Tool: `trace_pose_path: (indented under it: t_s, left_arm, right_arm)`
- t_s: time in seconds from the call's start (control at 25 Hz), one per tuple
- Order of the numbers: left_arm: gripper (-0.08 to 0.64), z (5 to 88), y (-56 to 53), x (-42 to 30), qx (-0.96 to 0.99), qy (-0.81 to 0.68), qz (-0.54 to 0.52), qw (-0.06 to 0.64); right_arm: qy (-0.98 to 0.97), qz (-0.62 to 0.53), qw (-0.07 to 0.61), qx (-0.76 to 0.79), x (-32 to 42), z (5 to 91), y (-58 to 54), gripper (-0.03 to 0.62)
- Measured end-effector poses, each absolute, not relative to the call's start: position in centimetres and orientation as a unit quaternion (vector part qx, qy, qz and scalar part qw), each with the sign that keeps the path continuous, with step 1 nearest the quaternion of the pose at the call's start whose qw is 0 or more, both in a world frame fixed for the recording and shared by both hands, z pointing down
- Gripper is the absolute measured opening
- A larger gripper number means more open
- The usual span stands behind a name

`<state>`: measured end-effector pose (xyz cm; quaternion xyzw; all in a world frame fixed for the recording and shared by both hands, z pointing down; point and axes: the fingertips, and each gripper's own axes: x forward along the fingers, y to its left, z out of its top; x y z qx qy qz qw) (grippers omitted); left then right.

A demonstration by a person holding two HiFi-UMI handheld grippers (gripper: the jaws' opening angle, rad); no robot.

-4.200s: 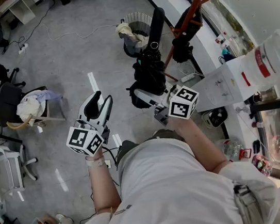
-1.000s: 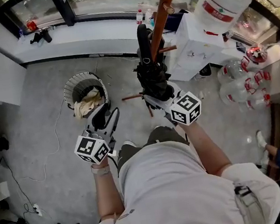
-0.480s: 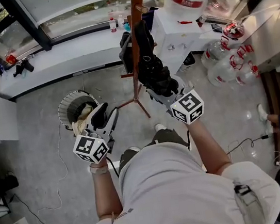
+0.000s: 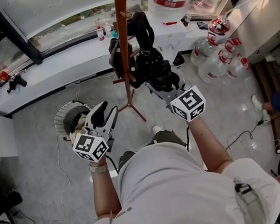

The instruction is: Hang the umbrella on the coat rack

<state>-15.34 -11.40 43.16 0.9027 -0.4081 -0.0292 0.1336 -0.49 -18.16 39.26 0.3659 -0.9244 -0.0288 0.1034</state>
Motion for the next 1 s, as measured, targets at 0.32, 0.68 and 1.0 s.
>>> trace_pose_path:
  t_s: [0.32,0.68,1.0]
  left_arm:
    - [0.153,43.1,-11.2,-15.5,0.901,-0.412,-0.033,0.131]
    - [0.153,43.4,-10.6,-16.4,0.89,-0.435,-0.04,0.135]
    - [0.153,44.1,-9.8,-16.8,0.88,-0.451,-0.043,0.143]
  right_arm:
    - [-0.919,-0.037,0.112,0.376,-0.7,38.2,-19.5,0.281]
    - [-0.915,-0.03,0.13,0.38,-1.3,38.9,-20.9,0.281]
    - [-0.91,-0.024,0.137,0.39,-1.5,39.6,-21.8,0.281]
